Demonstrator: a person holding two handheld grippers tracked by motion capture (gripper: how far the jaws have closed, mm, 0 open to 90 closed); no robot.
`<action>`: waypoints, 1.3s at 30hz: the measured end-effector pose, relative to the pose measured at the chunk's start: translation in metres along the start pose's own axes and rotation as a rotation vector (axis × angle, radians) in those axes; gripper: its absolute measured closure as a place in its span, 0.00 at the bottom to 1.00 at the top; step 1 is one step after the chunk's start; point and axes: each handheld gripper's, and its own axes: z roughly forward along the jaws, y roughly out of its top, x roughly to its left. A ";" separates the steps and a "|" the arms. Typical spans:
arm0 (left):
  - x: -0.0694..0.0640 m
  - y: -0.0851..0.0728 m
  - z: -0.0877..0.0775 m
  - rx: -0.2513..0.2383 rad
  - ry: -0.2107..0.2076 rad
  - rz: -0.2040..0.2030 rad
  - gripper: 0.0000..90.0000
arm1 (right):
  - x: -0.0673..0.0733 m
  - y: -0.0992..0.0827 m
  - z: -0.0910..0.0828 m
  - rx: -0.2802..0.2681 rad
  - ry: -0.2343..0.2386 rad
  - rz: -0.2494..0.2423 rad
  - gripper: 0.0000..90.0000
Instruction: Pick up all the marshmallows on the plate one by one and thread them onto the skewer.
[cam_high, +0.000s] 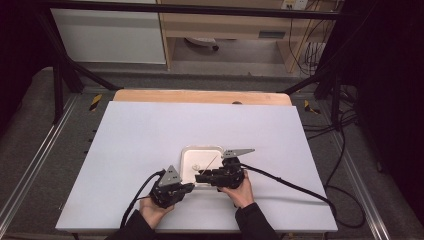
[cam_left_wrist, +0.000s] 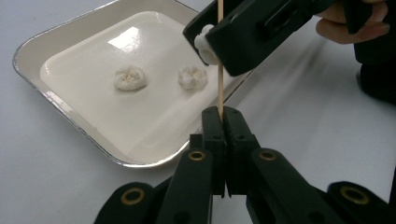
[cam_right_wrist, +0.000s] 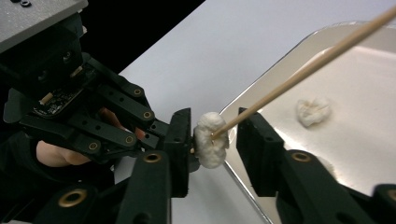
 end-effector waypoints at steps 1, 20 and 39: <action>0.001 0.000 -0.001 -0.004 0.000 -0.006 0.99 | 0.001 0.002 -0.002 -0.005 -0.006 -0.006 0.65; 0.020 -0.010 -0.029 -0.014 0.021 -0.020 0.98 | 0.000 0.008 -0.021 0.068 -0.236 -0.170 0.06; 0.028 -0.014 -0.032 -0.001 0.030 -0.034 0.98 | -0.003 0.012 -0.009 0.146 -0.333 -0.249 0.07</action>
